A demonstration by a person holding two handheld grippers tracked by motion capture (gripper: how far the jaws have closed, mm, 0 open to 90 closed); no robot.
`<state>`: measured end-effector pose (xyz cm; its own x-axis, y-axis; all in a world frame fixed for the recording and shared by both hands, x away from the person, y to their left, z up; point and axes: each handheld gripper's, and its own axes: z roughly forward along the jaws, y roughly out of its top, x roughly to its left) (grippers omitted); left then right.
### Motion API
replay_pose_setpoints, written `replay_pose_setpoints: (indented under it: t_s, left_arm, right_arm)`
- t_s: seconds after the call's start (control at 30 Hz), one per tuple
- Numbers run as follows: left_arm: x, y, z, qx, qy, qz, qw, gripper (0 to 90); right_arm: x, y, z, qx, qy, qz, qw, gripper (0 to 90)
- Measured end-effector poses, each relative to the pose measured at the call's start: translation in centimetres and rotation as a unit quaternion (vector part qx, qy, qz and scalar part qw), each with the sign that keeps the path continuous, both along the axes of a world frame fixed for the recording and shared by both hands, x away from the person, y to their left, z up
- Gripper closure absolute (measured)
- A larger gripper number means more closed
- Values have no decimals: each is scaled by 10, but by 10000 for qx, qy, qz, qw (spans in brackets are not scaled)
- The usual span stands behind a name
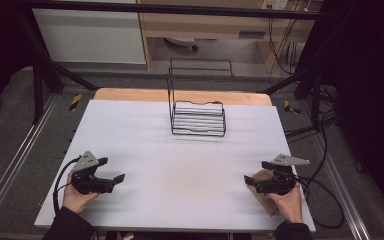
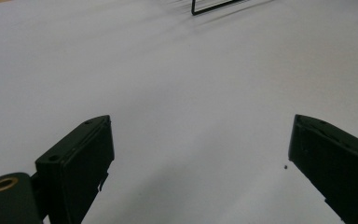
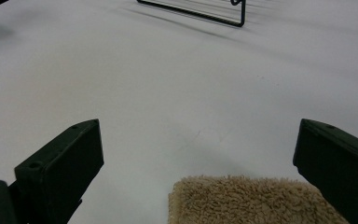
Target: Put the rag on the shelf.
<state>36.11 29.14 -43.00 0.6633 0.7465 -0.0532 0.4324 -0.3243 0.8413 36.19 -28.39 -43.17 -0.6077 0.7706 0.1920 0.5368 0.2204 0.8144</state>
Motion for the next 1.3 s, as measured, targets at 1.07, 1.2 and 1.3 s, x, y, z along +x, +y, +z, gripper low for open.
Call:
replay_pose_setpoints:
  t_s: [1.07, 1.2, 1.3]
  left_arm:
    - [-2, 0, -1, 20, 18, 22, 10000, 73]
    - [-2, 0, -1, 17, 17, 34, 10000, 75]
    - [-1, 0, -1, 10, 30, 43, 10000, 76]
  right_arm:
    - [-13, 15, -1, -356, 263, 39, 9990, 227]
    - [-16, 16, -2, -418, 344, 74, 9985, 335]
    - [-17, 16, -3, -552, 387, 81, 9977, 426]
